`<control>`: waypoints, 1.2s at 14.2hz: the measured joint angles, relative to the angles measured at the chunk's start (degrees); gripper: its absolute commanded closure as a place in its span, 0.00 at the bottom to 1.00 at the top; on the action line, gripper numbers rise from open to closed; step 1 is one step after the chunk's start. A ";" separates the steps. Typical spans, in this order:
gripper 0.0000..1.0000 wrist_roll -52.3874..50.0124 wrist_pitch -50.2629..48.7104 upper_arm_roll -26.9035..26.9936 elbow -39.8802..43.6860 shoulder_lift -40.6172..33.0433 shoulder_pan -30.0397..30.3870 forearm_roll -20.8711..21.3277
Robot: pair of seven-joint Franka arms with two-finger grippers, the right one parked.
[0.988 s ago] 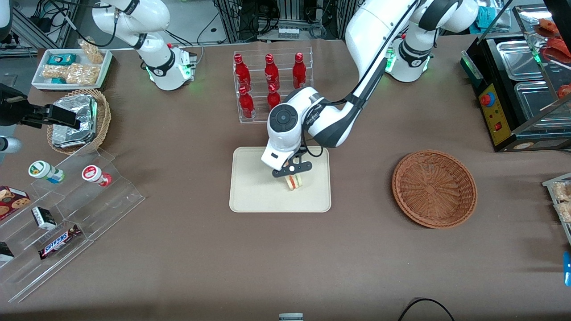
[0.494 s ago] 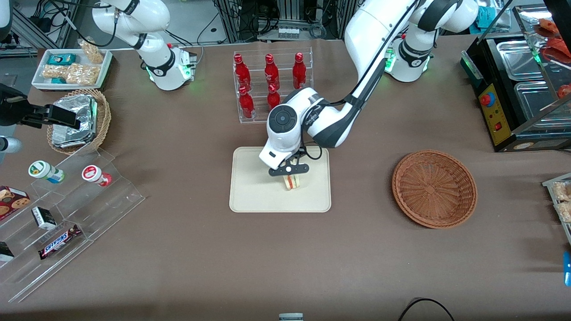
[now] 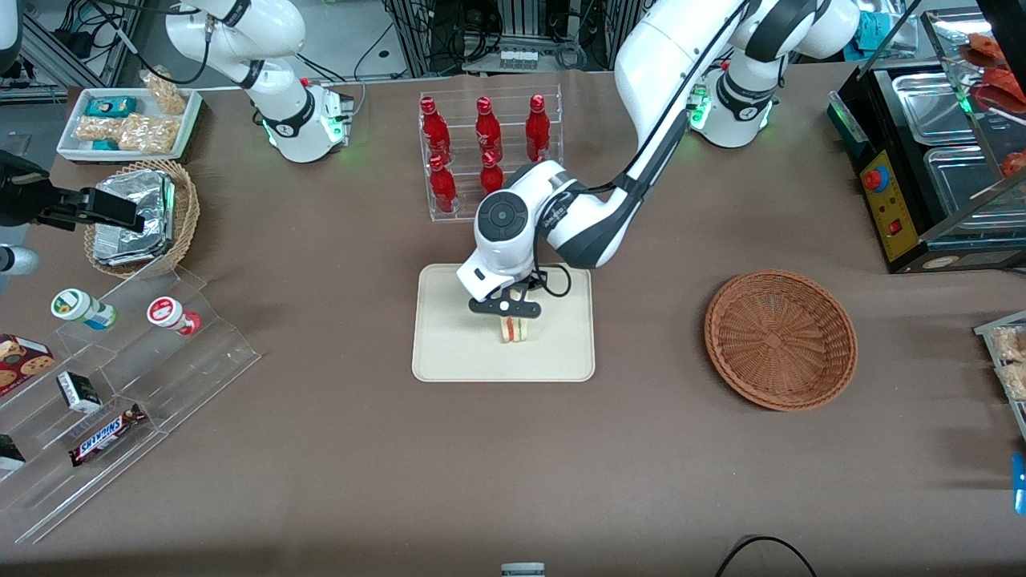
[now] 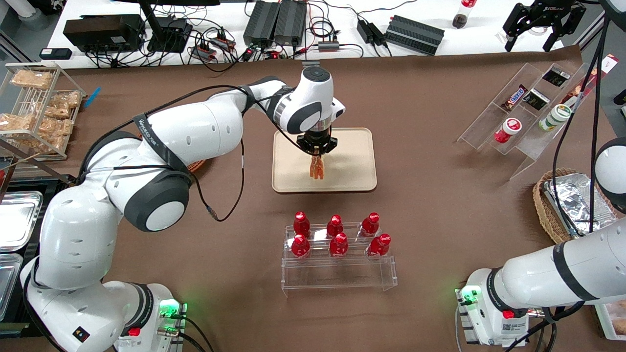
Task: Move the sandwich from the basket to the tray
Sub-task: 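Lower the sandwich onto the tray and open the left gripper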
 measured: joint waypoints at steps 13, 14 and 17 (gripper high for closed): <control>0.00 0.83 0.13 -0.15 3.10 2.65 -0.70 0.92; 0.00 0.83 0.13 -0.15 3.23 2.65 -0.70 0.92; 0.00 0.78 -0.10 -0.04 3.79 2.64 -0.66 0.90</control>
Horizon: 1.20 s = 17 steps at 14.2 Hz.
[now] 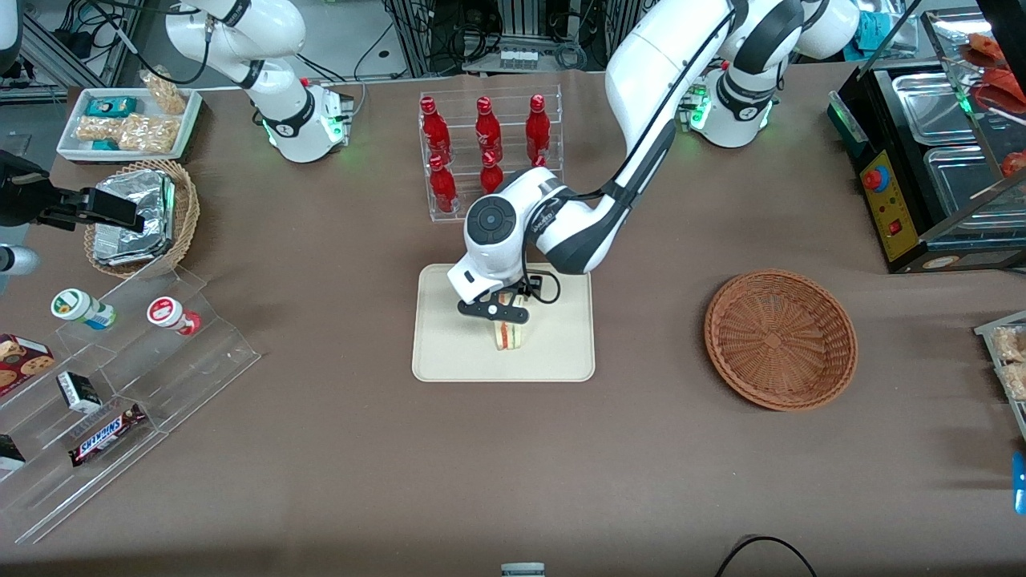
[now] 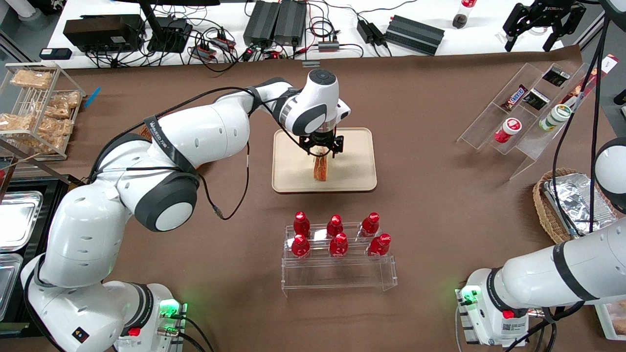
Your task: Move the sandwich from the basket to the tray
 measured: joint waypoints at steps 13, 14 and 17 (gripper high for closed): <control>0.00 0.45 -33.16 1.33 1.95 -22.52 18.33 -0.07; 0.00 0.52 -36.18 1.46 1.67 -24.52 20.80 -0.01; 0.00 5.44 -42.12 1.64 1.22 -29.87 29.45 0.06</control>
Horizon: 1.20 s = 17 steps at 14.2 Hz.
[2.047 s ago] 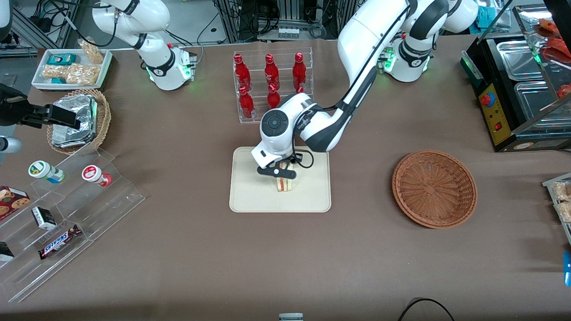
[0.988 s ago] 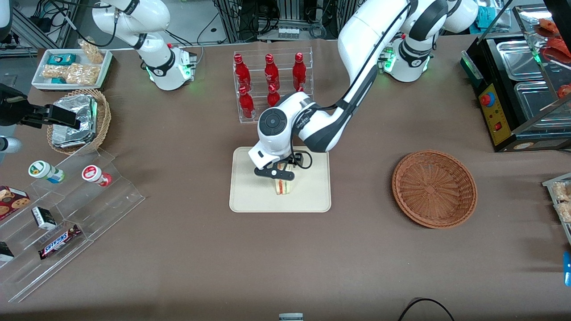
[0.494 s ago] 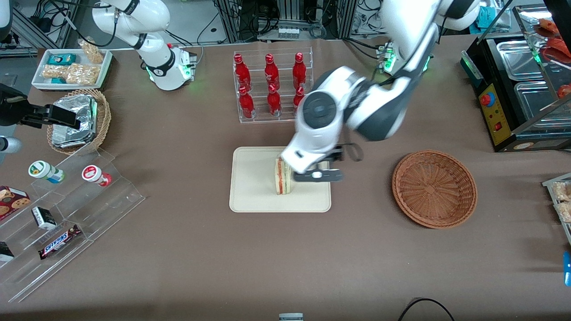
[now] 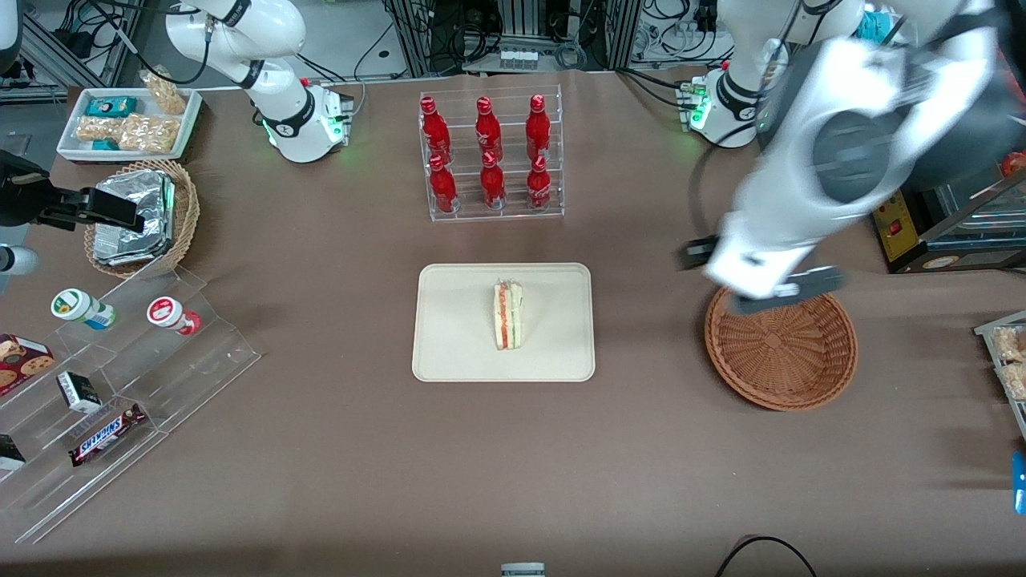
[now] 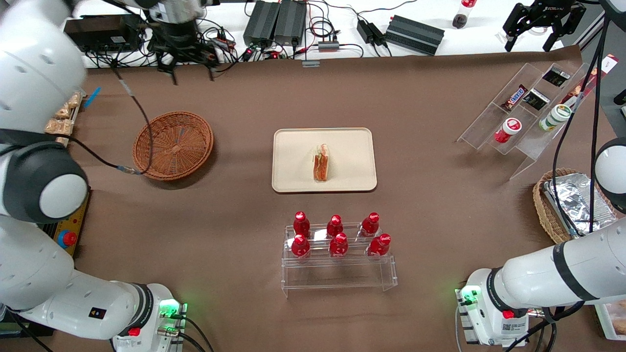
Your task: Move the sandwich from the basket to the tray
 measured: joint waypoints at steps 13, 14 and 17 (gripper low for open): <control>0.00 18.00 -5.15 -0.29 -10.80 -14.65 16.32 -0.42; 0.00 18.01 -4.66 -0.34 -11.00 -14.72 16.31 -0.43; 0.00 18.17 0.25 -0.69 -11.31 -14.44 16.24 -0.51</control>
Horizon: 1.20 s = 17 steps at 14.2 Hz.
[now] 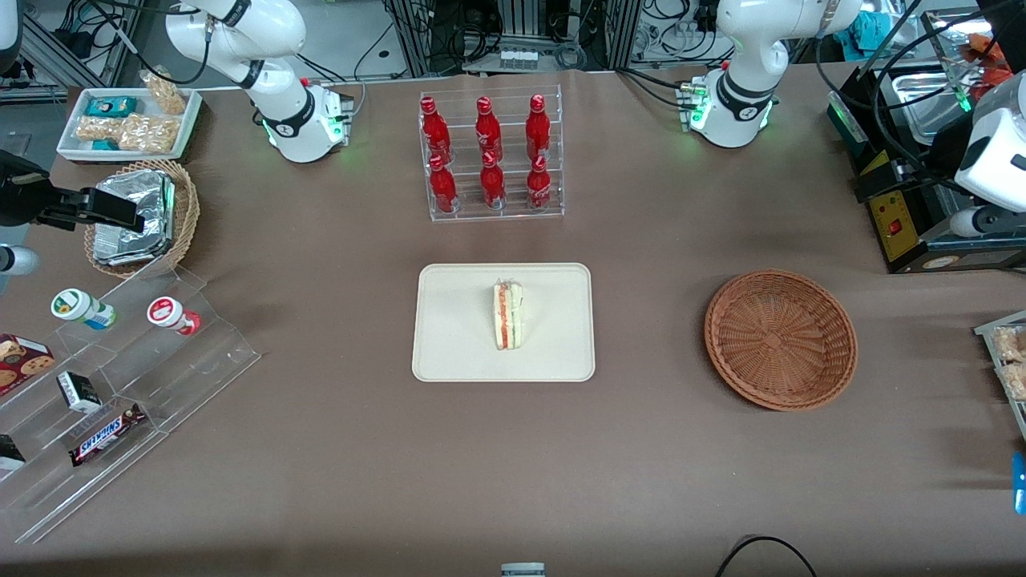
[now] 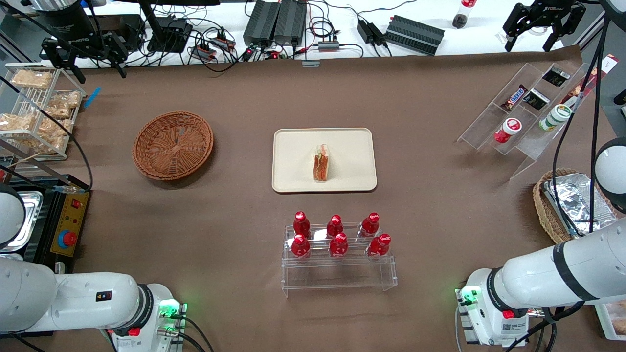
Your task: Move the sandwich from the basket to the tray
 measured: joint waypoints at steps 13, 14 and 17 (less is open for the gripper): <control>0.00 6.79 7.98 -4.78 -1.09 0.54 3.10 3.65; 0.00 6.34 8.21 -4.83 -1.09 0.61 3.22 3.53; 0.00 3.15 8.95 -4.87 -1.09 0.79 3.29 3.34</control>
